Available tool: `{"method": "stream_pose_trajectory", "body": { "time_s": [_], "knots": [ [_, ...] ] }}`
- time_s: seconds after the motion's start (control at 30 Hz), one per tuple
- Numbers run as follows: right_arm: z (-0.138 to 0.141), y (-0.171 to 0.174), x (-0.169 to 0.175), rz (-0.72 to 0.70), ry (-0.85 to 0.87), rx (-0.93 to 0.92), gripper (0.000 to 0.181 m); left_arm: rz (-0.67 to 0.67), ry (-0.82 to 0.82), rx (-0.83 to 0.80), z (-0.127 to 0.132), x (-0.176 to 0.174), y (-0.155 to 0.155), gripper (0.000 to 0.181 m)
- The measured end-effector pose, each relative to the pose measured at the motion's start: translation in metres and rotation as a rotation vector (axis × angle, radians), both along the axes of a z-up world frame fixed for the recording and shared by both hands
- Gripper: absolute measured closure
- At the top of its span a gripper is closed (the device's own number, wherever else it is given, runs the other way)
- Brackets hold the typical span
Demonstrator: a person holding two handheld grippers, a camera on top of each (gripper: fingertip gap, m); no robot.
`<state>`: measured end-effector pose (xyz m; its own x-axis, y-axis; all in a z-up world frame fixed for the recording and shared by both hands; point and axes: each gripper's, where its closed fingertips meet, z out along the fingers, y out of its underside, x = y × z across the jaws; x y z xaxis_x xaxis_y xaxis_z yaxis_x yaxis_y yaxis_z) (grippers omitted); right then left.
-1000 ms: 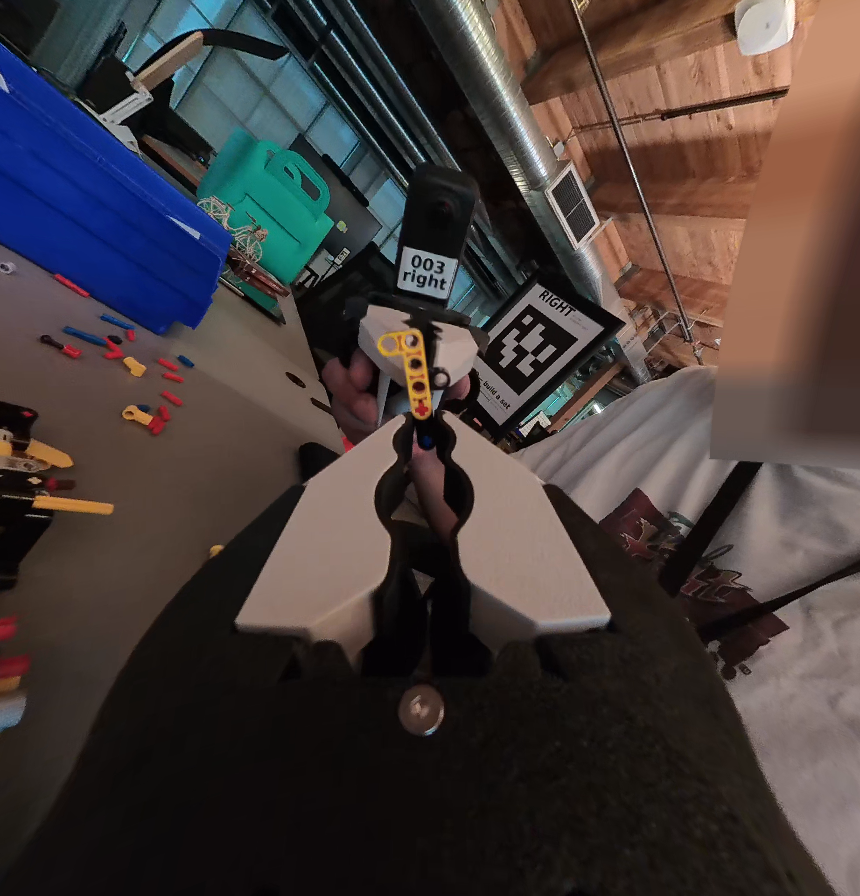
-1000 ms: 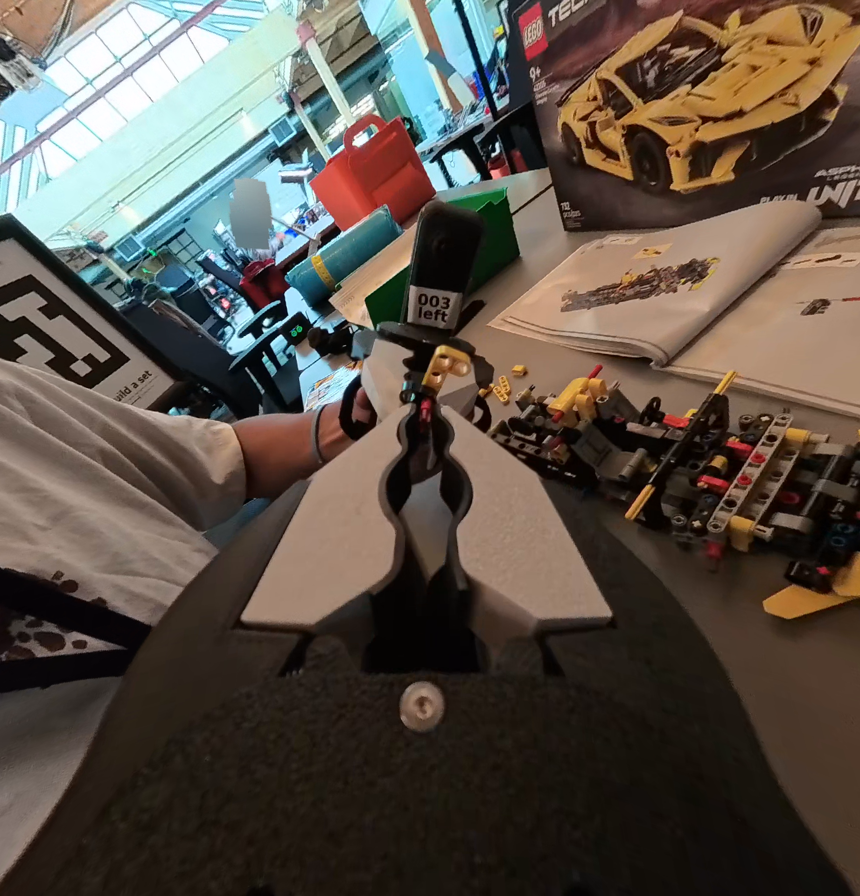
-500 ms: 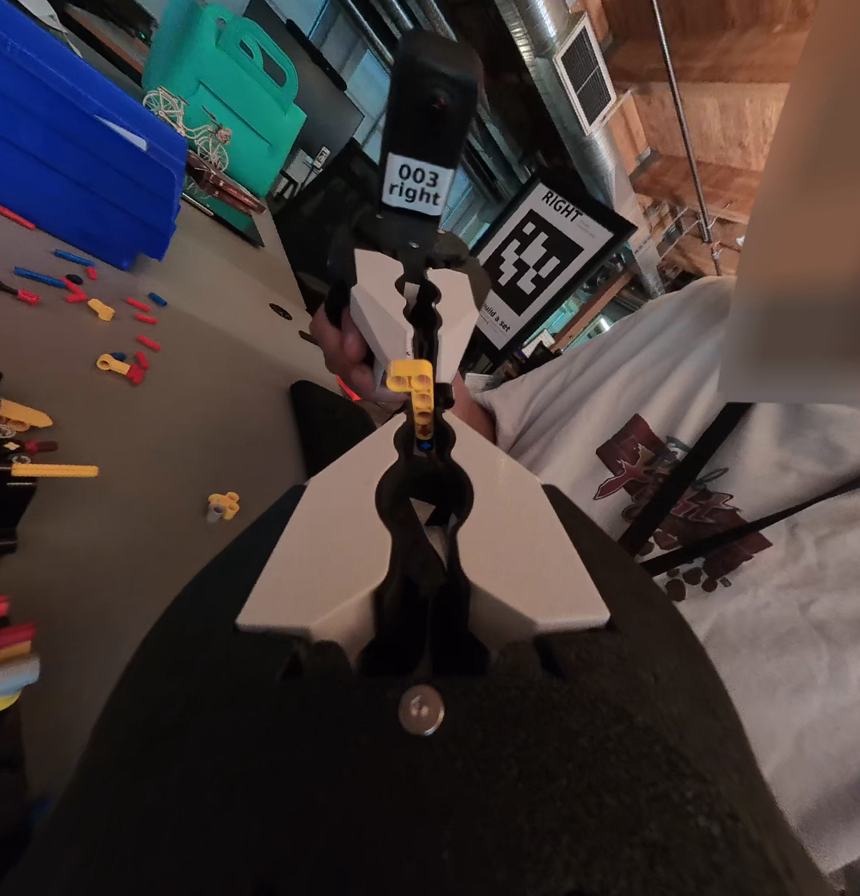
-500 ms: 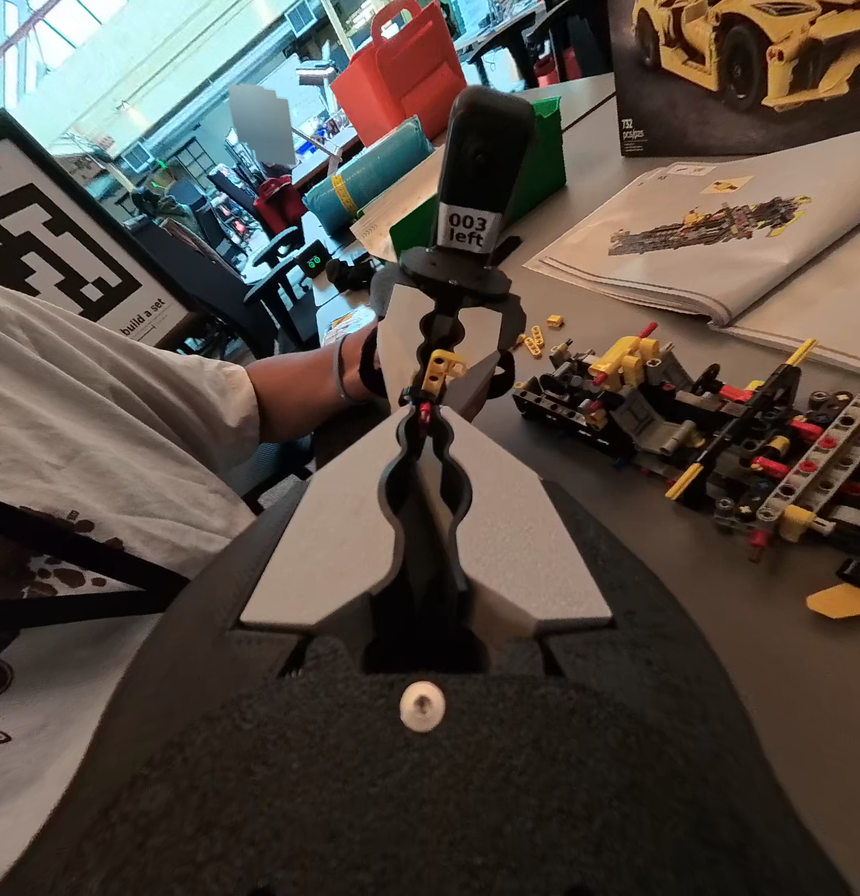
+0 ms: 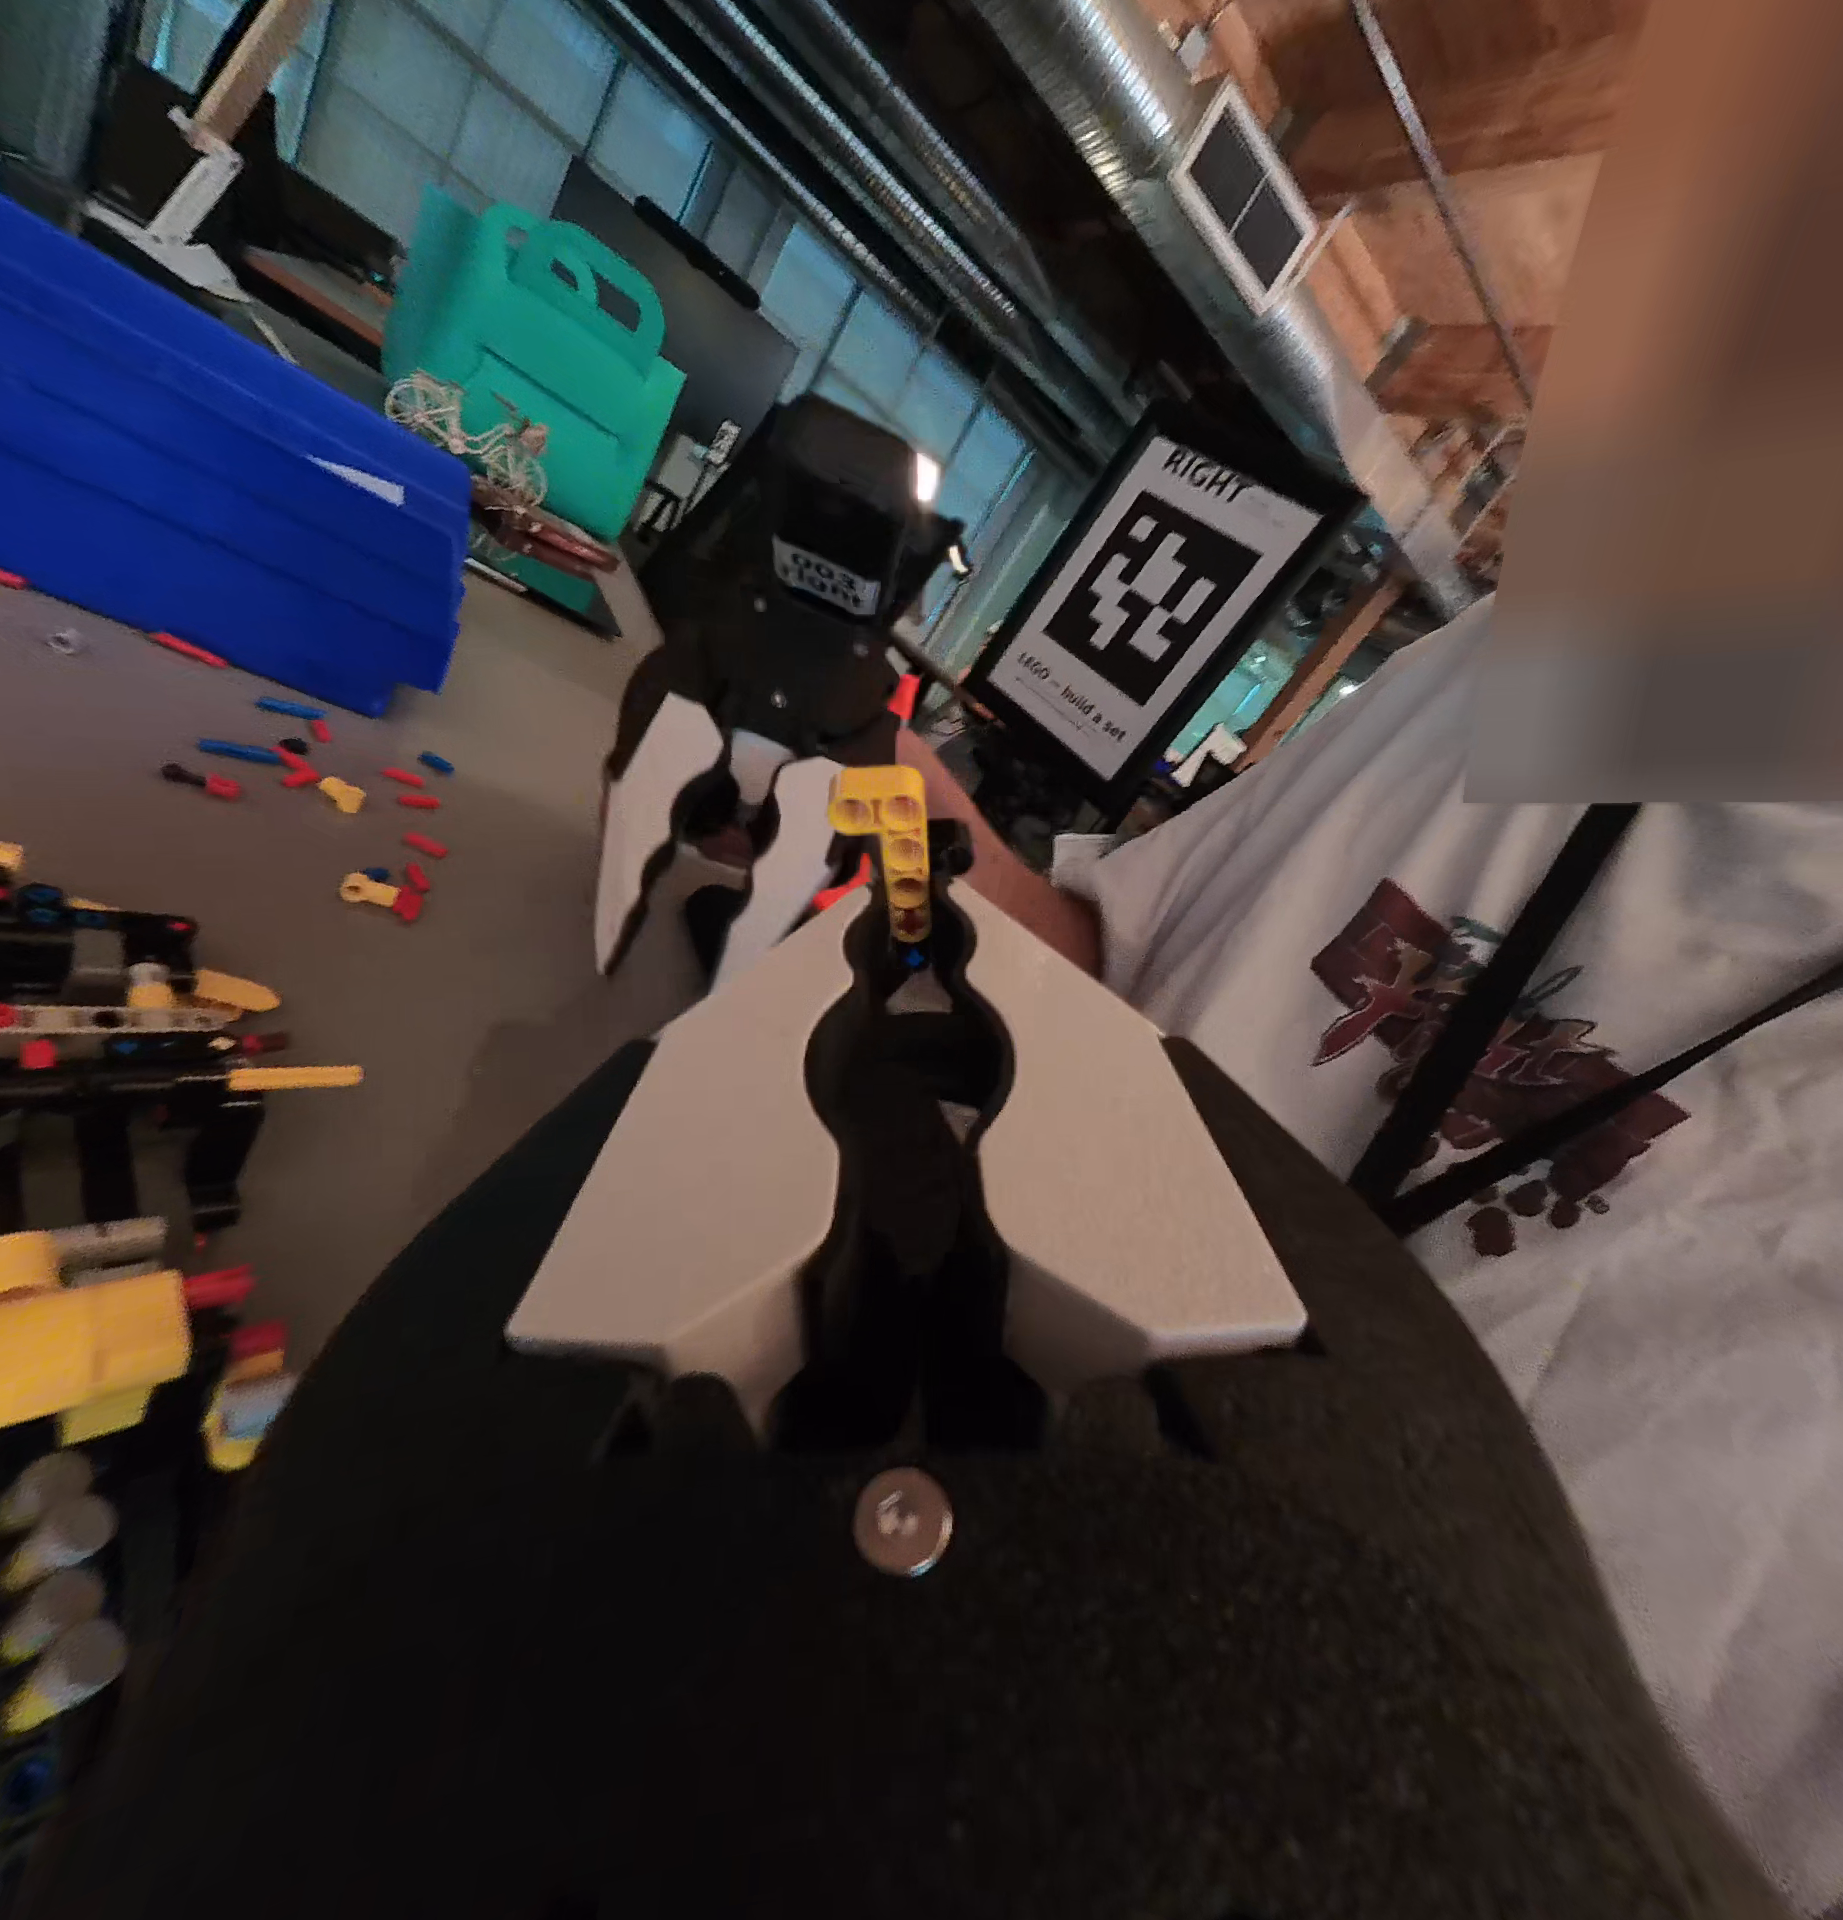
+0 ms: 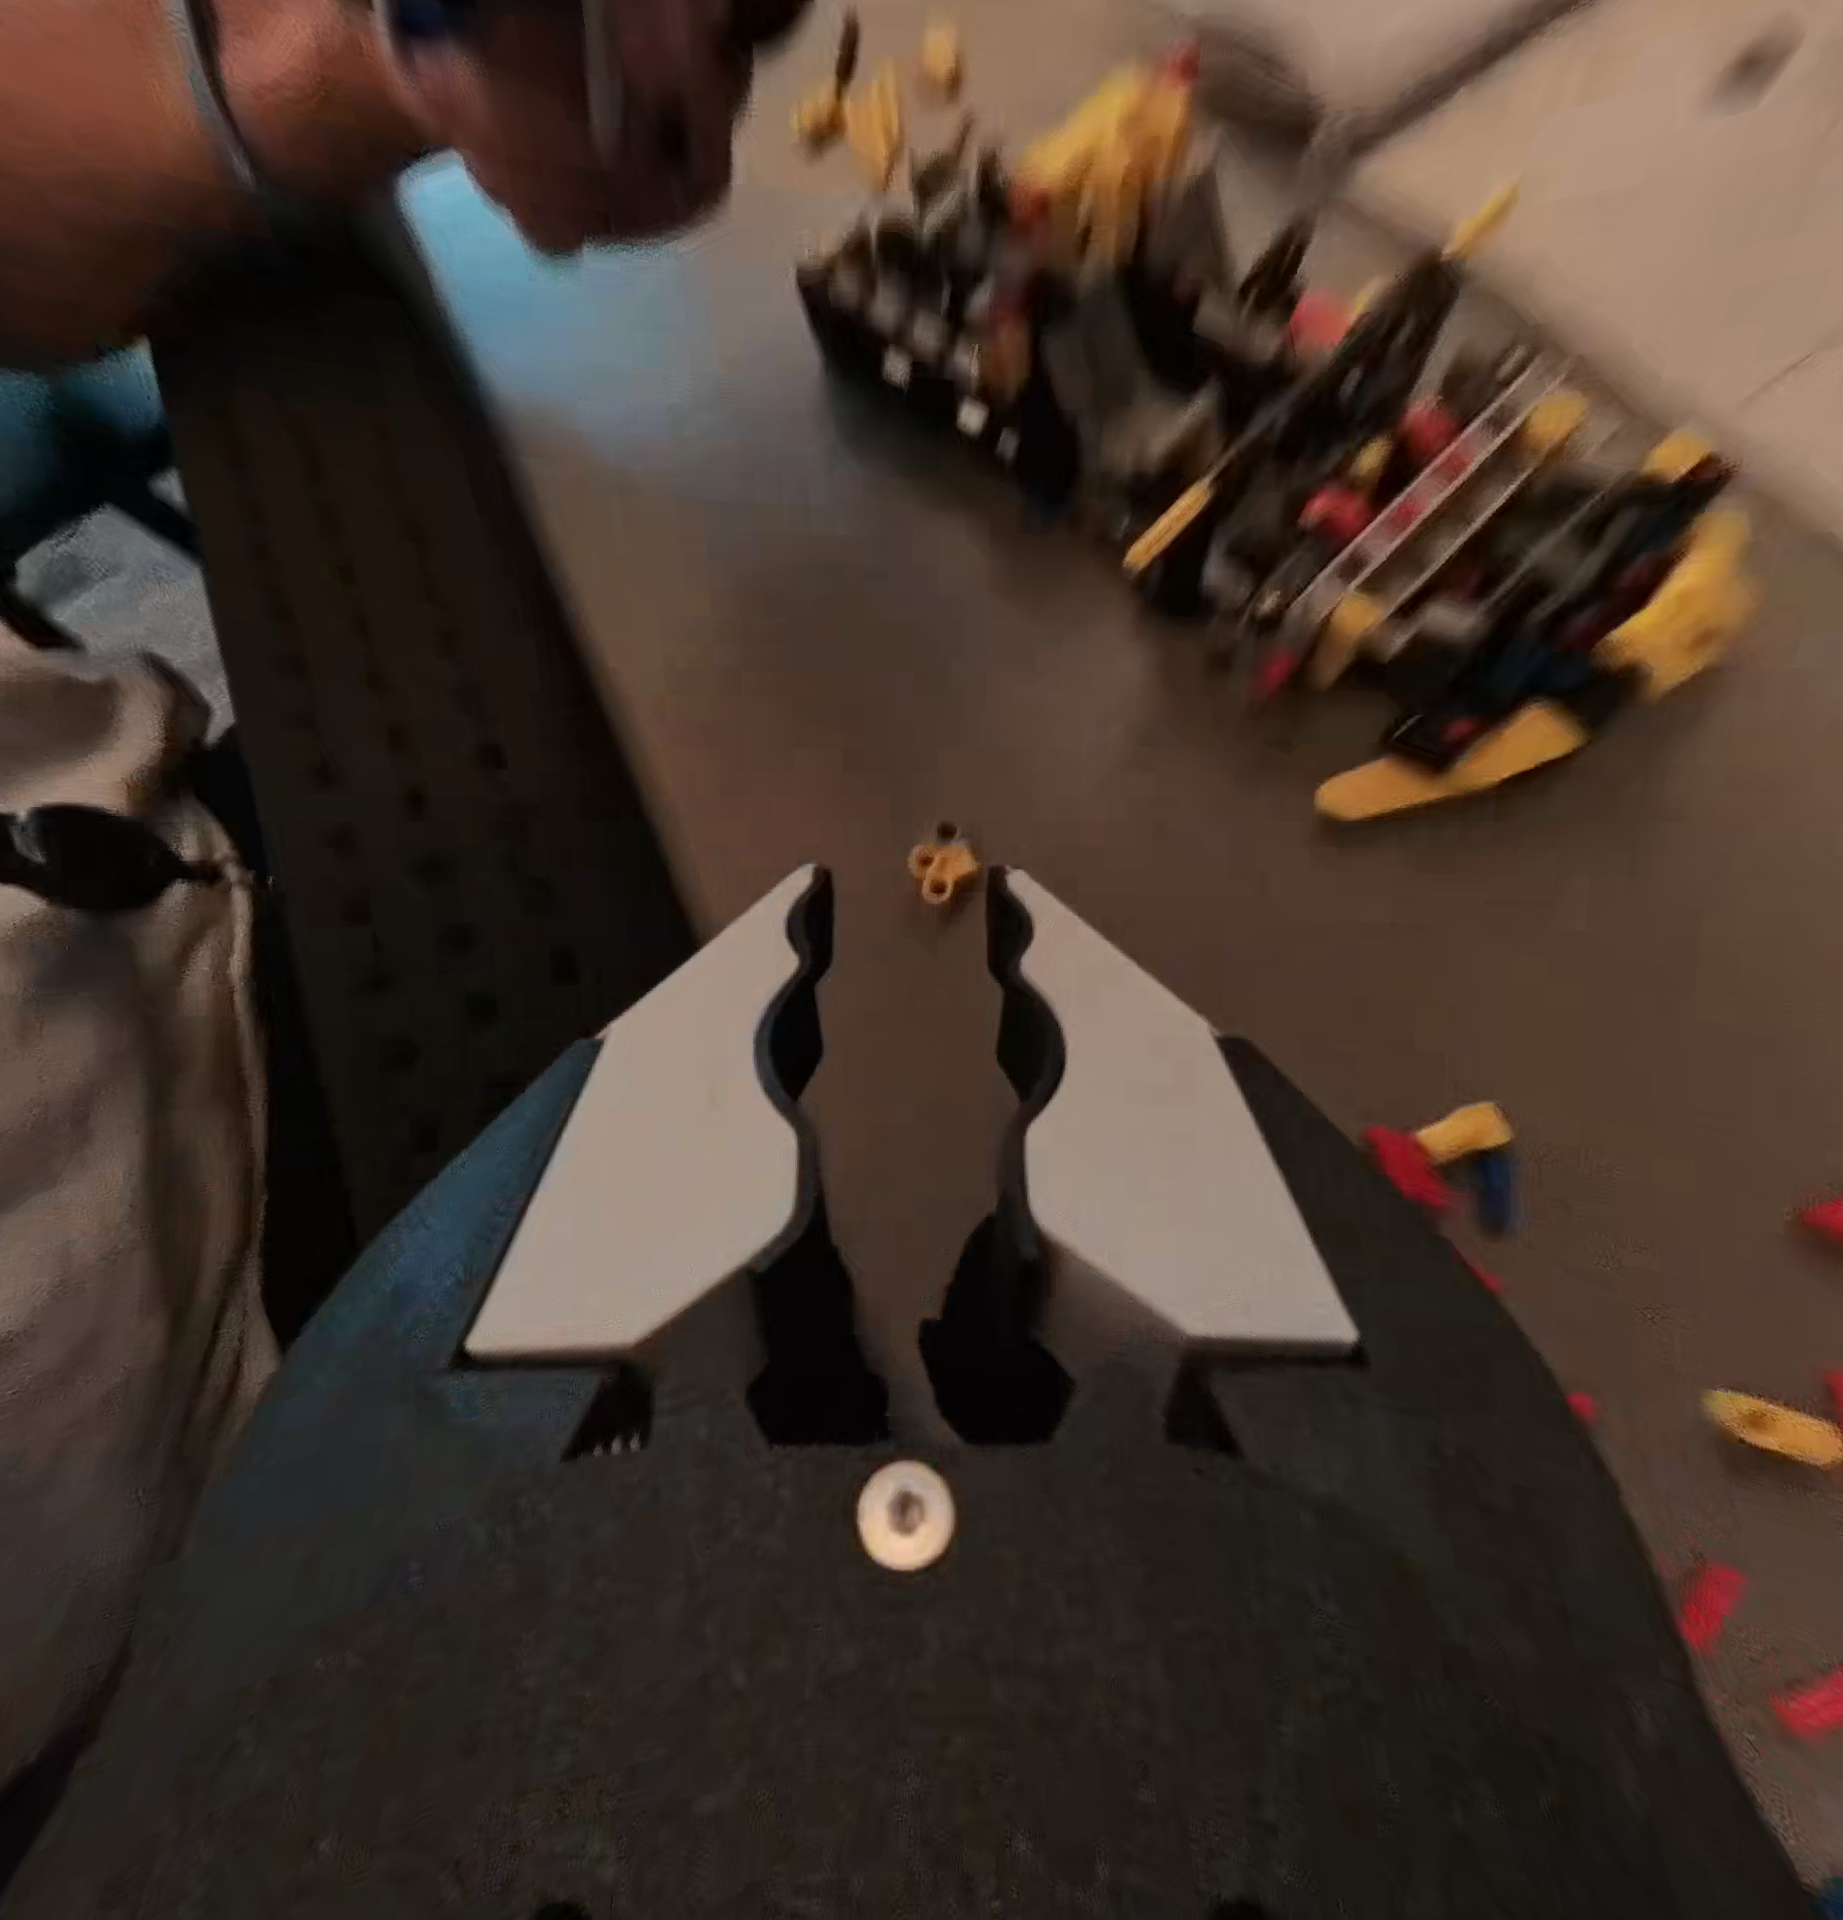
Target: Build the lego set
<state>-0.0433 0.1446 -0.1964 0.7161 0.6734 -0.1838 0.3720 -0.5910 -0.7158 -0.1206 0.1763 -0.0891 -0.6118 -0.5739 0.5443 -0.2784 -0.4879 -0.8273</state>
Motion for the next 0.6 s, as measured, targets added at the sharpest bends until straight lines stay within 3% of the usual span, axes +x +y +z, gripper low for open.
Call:
{"method": "stream_pose_trajectory", "body": {
  "time_s": [0.07,0.27,0.43,0.6],
  "knots": [
    [-0.018,-0.004,-0.006,0.025,-0.024,-0.098,0.151,0.015,0.008,0.003,-0.002,0.002,0.002,0.174],
    [-0.04,0.006,-0.009,0.006,-0.166,-0.121,0.154,0.035,0.037,0.003,-0.007,0.006,0.005,0.174],
    [-0.039,0.014,-0.009,0.042,-0.254,0.0,0.156,0.034,0.043,0.002,-0.006,0.005,0.006,0.174],
    [-0.041,0.014,-0.011,0.066,-0.254,-0.014,0.156,0.016,0.044,0.013,-0.006,0.003,0.002,0.174]
  ]
}}
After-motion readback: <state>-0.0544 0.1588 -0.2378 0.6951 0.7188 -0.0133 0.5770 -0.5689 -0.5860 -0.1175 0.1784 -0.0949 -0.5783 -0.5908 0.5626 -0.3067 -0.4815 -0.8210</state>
